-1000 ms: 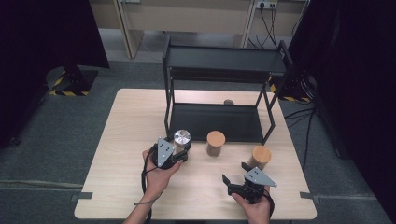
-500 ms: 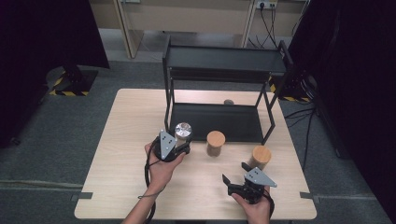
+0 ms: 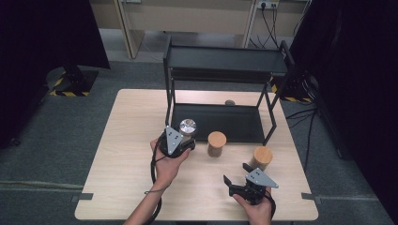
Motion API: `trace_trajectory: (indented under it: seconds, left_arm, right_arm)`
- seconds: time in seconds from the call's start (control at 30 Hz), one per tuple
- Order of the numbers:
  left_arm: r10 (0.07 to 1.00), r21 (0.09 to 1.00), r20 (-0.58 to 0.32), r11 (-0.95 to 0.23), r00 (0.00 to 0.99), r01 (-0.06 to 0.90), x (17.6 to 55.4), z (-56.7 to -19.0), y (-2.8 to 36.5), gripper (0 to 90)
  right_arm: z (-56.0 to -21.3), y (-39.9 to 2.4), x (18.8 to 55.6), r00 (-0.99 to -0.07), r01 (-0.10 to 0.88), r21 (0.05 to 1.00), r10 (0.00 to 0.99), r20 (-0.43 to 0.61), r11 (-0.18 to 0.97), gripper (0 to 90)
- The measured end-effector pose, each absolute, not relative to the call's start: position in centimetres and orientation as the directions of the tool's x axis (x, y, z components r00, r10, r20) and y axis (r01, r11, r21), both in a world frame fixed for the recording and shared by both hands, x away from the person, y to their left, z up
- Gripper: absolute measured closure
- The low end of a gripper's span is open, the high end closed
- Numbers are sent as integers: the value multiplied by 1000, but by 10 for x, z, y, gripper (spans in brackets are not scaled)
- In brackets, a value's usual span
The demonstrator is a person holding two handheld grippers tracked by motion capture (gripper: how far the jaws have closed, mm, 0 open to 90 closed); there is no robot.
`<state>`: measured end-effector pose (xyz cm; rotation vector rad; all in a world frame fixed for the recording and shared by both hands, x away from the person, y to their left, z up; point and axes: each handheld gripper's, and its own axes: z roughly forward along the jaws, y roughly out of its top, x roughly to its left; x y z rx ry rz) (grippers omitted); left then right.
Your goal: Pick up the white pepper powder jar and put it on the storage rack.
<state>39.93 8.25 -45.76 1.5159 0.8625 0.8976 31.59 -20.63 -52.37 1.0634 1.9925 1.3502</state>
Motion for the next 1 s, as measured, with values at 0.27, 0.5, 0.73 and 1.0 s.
trace_trajectory:
  seconds: [0.27,0.5,0.73,1.0]
  left_arm:
    - [895,992,90,-121,438,44,407,-456,77,349]
    - [898,990,103,-133,429,42,411,-455,75,349]
    - [902,990,106,-137,418,45,418,-456,71,349]
    - [905,988,117,-148,409,46,426,-456,66,349]
  right_arm:
    - [-524,-206,316,-567,322,925,823,18,201,91]
    - [-524,-206,316,-568,320,926,823,18,200,91]
    - [-524,-207,316,-568,319,926,823,18,200,91]
    - [-524,-207,316,-569,319,927,822,19,199,91]
